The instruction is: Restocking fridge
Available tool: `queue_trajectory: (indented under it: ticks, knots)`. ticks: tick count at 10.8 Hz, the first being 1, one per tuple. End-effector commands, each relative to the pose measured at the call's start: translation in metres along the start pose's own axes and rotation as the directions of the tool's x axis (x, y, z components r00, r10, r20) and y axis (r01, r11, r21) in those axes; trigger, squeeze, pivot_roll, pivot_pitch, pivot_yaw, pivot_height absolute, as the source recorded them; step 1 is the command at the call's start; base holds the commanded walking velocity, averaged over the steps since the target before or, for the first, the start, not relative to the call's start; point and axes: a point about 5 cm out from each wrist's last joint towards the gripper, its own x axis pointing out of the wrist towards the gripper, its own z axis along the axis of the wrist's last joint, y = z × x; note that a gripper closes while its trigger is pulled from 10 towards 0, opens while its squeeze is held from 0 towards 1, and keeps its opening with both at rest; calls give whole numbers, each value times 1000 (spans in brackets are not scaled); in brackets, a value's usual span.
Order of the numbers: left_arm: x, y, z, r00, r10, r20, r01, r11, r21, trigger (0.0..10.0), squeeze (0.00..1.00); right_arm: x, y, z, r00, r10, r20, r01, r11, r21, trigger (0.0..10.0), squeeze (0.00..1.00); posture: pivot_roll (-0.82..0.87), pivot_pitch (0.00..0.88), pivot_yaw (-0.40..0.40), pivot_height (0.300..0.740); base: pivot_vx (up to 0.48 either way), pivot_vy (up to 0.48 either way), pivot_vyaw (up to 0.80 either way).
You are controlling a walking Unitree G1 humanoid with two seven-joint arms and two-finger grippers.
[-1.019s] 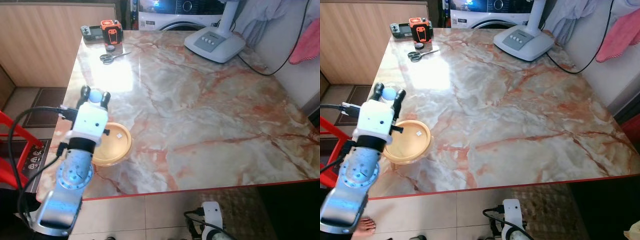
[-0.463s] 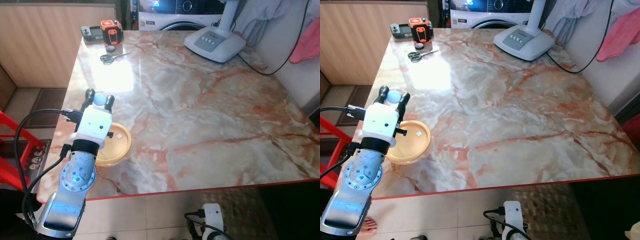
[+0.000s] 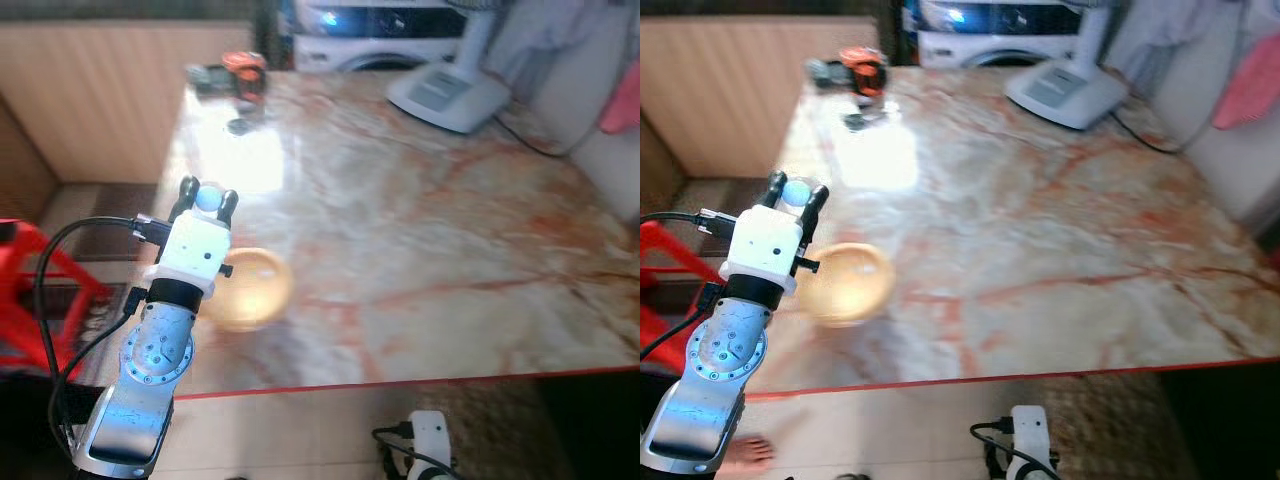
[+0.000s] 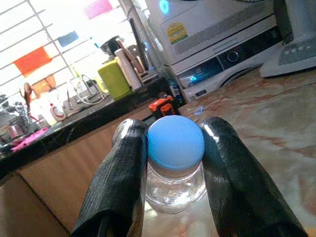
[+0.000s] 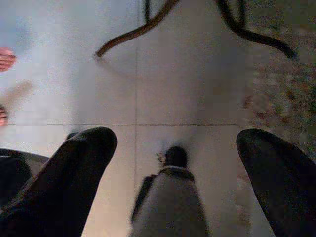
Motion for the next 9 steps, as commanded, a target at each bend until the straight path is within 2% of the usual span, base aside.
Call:
queue_trajectory:
  ticks: [1, 9]
  knots:
    - [1, 0, 9, 999, -2, 46, 2, 1000, -1, 10000, 0, -2, -1, -6, 1000, -12, -12, 12, 1000, 20, 10000, 0, 9, 97, -34, 740, 0, 281, 0]
    - [1, 0, 7, 1000, -2, 28, 3, 1000, -15, 10000, 0, -1, -2, -5, 1000, -13, -10, 14, 1000, 20, 10000, 0, 10, 121, -44, 740, 0, 279, 0]
